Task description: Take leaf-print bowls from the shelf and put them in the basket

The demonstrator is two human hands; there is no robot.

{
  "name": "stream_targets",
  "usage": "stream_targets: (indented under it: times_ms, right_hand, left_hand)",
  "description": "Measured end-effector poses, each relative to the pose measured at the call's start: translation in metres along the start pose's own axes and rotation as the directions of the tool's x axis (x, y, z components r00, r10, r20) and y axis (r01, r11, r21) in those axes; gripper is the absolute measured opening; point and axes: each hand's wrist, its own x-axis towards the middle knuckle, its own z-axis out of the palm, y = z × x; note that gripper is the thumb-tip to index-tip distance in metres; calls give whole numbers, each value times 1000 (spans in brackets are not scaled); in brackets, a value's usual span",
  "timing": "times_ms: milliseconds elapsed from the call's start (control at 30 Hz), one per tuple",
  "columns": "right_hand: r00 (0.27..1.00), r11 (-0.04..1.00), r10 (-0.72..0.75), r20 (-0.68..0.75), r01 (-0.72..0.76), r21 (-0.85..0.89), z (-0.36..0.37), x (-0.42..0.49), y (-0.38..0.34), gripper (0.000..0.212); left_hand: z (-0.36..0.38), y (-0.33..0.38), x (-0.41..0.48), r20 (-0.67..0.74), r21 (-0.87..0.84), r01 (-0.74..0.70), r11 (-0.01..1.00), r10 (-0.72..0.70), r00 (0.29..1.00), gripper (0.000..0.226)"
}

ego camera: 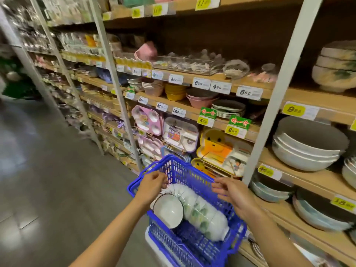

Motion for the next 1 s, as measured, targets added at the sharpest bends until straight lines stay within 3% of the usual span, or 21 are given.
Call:
stream_targets:
  times_ms: [267, 433, 667, 800, 900, 1000]
  right_hand:
    - [961, 959, 272, -51, -275, -68, 71, 37, 63, 10]
    - [924, 919, 376, -67, -381, -101, 99, 79, 93, 23]
    - [856, 848, 499, -138, -515, -125, 123, 147, 144, 14]
    - [828, 808, 527, -191, -558, -188, 135, 170, 164, 16]
    - [814, 779, 526, -247, -577, -243, 141, 177, 184, 18]
    - [783, 722, 585, -212, -621, -303, 150, 178, 204, 17]
  left_hand:
    - [-48, -53, 51, 71, 219, 107, 970, -126, 990, 21]
    - [-45, -72, 98, 85, 360, 114, 926, -154, 984, 22]
    - [-13, -101, 161, 230, 680, -4, 734, -208, 951, 31]
    - [3, -126, 186, 340, 753, -105, 650, -248, 907, 21]
    - [11, -145, 193, 405, 803, -191, 564, -283, 869, 24]
    - [14, -165, 200, 498, 817, -320, 480, -307, 811, 36]
